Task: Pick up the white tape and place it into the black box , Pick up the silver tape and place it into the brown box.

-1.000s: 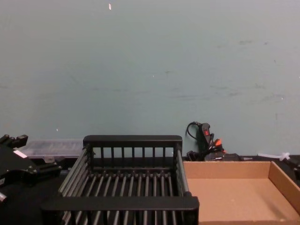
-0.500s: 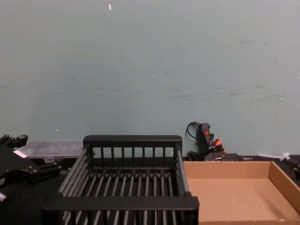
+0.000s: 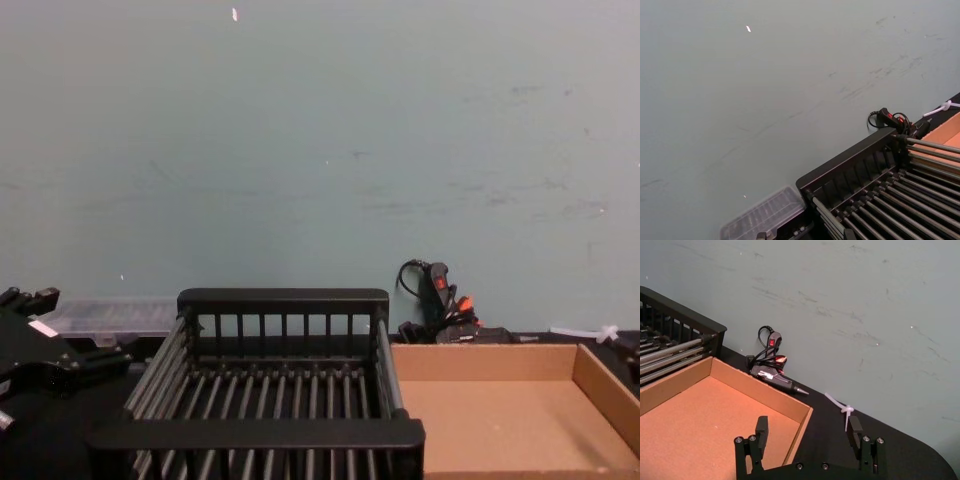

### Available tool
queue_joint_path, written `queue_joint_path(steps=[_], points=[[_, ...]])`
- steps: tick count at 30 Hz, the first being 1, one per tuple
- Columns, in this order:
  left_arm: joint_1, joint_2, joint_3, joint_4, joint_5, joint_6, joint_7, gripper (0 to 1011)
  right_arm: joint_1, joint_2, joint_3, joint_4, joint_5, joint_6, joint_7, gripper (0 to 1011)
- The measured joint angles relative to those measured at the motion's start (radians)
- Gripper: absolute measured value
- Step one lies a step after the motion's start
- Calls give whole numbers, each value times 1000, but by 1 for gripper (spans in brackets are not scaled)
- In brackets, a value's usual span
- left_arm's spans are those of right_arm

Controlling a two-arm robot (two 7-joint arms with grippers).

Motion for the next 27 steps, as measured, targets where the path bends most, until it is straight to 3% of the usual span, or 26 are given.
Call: queue_joint_path(steps=[9,23,27], points=[[0,0,0,0,0,0,0,1001,-47,-1,39,-56,29,18,32,1002],[0,0,0,0,0,0,0,1001,-167,25,106,-238,106,147,72,1002],[0,0,0,0,0,0,0,1001,-199,33,119,-289,122,207,85,1002]])
